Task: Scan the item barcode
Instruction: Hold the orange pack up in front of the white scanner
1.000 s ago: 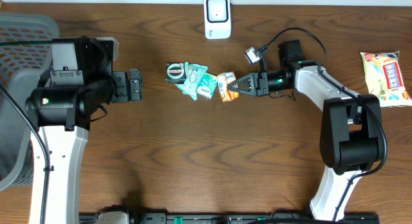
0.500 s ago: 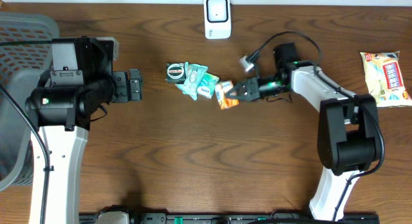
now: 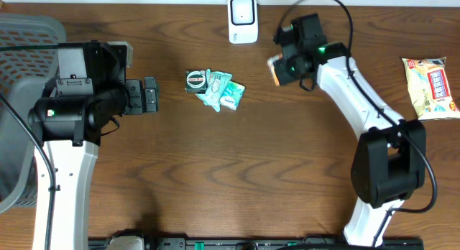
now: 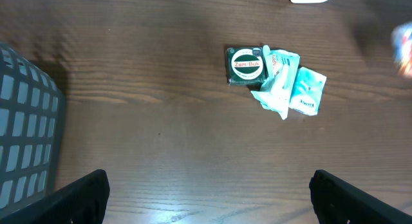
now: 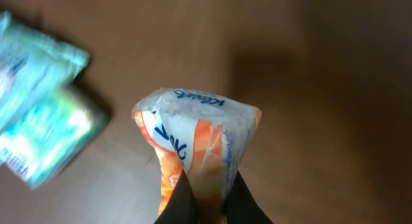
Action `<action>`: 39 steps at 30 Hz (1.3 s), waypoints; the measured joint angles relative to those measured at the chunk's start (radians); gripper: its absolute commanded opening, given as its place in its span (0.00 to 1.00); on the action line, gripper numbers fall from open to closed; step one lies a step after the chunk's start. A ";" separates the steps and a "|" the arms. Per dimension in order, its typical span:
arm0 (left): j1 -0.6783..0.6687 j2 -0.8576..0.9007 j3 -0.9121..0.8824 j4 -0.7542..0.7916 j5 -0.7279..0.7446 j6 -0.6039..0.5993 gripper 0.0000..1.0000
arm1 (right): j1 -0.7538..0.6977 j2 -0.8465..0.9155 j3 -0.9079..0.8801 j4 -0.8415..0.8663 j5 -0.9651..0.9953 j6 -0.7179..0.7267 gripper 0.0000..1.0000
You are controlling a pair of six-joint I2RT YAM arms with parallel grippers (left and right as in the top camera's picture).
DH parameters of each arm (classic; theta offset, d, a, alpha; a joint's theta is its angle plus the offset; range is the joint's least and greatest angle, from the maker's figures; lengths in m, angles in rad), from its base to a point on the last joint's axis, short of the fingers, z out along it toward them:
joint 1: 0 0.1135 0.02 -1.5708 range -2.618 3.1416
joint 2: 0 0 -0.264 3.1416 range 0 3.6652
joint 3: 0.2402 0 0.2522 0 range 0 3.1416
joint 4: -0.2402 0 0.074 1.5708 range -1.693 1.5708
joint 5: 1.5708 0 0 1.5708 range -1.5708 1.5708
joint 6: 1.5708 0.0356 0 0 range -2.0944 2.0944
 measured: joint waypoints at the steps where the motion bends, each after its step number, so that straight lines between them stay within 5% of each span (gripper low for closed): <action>1: 0.000 0.000 0.000 0.000 0.000 0.000 0.98 | 0.017 -0.004 0.003 0.036 0.041 -0.031 0.01; 15: 0.000 0.000 0.000 0.000 0.000 0.000 0.98 | 0.181 0.076 0.014 0.459 0.287 -0.328 0.01; 29: 0.000 0.000 0.000 0.000 0.000 0.000 0.98 | 0.134 0.432 0.619 0.332 0.345 -0.512 0.01; 39: 0.000 0.000 0.000 0.000 0.000 0.000 0.98 | 0.136 0.616 0.669 0.455 0.487 -0.769 0.01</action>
